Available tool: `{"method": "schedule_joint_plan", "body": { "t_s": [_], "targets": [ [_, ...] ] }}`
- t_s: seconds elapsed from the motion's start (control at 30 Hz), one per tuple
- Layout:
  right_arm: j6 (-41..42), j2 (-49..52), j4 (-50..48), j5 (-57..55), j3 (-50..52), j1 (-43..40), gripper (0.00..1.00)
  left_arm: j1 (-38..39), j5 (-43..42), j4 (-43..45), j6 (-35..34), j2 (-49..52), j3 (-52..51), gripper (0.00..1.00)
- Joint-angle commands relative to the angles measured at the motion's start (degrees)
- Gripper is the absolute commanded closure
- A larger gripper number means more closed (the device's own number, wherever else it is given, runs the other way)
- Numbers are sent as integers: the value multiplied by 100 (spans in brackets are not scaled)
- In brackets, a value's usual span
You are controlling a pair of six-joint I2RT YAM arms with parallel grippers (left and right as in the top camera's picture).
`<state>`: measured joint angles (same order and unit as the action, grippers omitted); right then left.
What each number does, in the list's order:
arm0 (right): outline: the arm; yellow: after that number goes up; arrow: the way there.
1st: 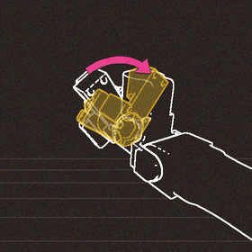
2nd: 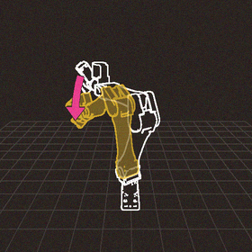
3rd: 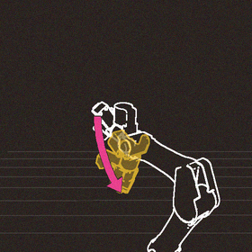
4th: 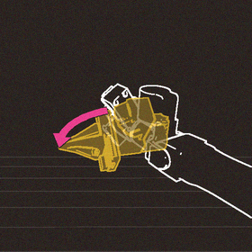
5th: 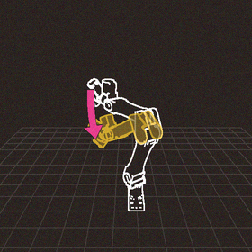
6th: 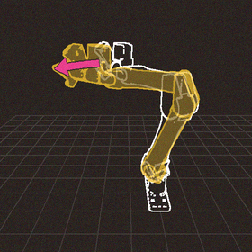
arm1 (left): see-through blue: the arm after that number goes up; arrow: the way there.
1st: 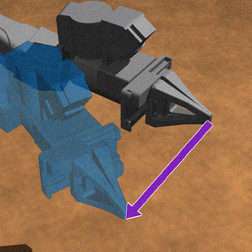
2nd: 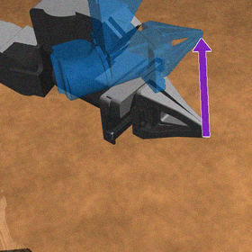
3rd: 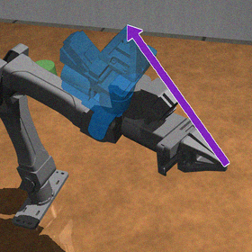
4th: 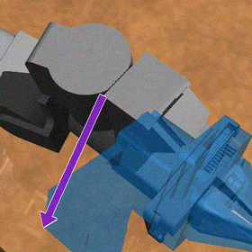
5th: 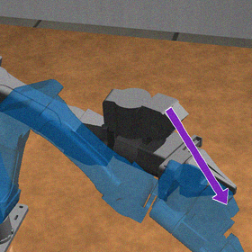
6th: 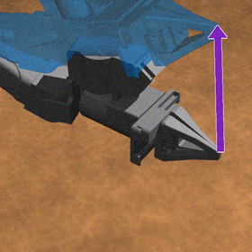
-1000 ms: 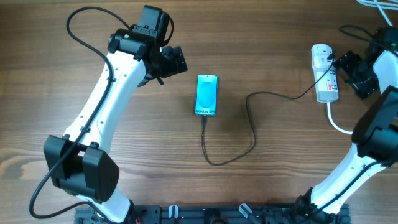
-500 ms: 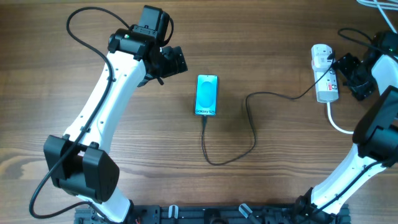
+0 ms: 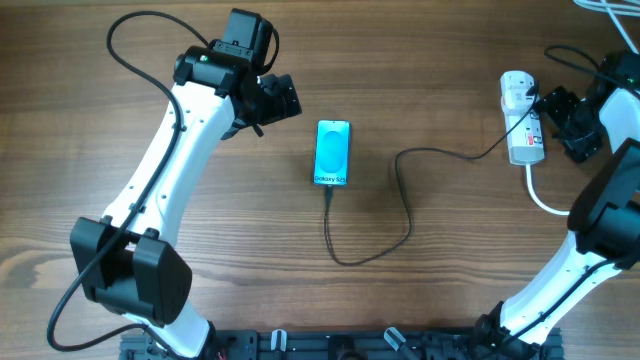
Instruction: Plug charger to phone and switch on socket
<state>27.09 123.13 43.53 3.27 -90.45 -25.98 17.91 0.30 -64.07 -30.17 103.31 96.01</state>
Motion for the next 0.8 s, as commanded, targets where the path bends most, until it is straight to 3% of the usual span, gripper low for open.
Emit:
{"method": "schedule_joint_plan", "body": {
  "t_s": [0.0,0.3,0.77],
  "targets": [
    [-162,129,160,282,96,236,0,-4,-26,15,-72,72,-42,0],
    [70,-140,697,284,68,70,0,-2,-26,15,-72,72,-42,0],
    [160,-3025,2411,328,518,68,0,-4,-26,15,-72,72,-42,0]
  ]
}}
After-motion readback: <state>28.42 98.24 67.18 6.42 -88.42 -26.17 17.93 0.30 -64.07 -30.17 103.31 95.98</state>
